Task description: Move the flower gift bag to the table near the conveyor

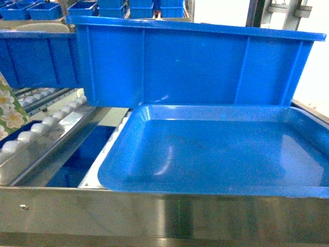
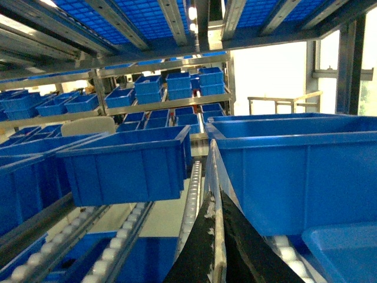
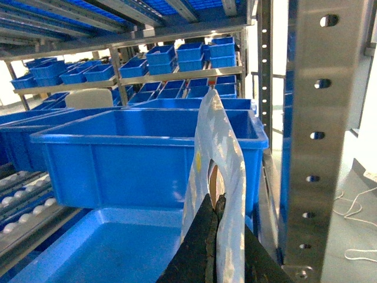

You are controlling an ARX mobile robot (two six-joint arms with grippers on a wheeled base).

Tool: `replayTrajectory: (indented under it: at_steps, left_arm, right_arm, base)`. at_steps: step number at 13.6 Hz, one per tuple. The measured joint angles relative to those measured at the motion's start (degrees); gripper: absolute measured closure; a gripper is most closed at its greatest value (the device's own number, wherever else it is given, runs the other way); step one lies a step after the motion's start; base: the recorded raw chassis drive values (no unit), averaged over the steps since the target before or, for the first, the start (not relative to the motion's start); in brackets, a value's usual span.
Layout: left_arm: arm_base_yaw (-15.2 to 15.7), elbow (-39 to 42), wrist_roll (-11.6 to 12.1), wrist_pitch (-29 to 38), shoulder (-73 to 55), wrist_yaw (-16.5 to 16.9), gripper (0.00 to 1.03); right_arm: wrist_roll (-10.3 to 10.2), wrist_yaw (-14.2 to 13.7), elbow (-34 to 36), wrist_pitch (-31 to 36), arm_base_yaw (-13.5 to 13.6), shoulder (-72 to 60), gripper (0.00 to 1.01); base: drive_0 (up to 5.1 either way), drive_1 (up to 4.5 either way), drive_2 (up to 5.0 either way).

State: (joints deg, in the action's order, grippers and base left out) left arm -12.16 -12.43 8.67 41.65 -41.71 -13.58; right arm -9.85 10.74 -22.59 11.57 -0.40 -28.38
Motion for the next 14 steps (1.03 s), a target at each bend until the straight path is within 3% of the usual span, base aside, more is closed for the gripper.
replayTrajectory:
  at_steps: [10, 14]
  left_arm:
    - [0.00, 0.00, 0.39, -0.07, 0.17, -0.15, 1.01]
    - [0.04, 0.00, 0.39, 0.09, 0.15, -0.15, 1.01]
  right_arm:
    - [0.04, 0.00, 0.02, 0.00, 0.00, 0.00, 0.99]
    - [0.04, 0.00, 0.09, 0.00, 0.02, 0.00, 0.99]
  base:
    - [-4.9, 2.46, 2.5]
    - [-4.6, 1.01, 3.9]
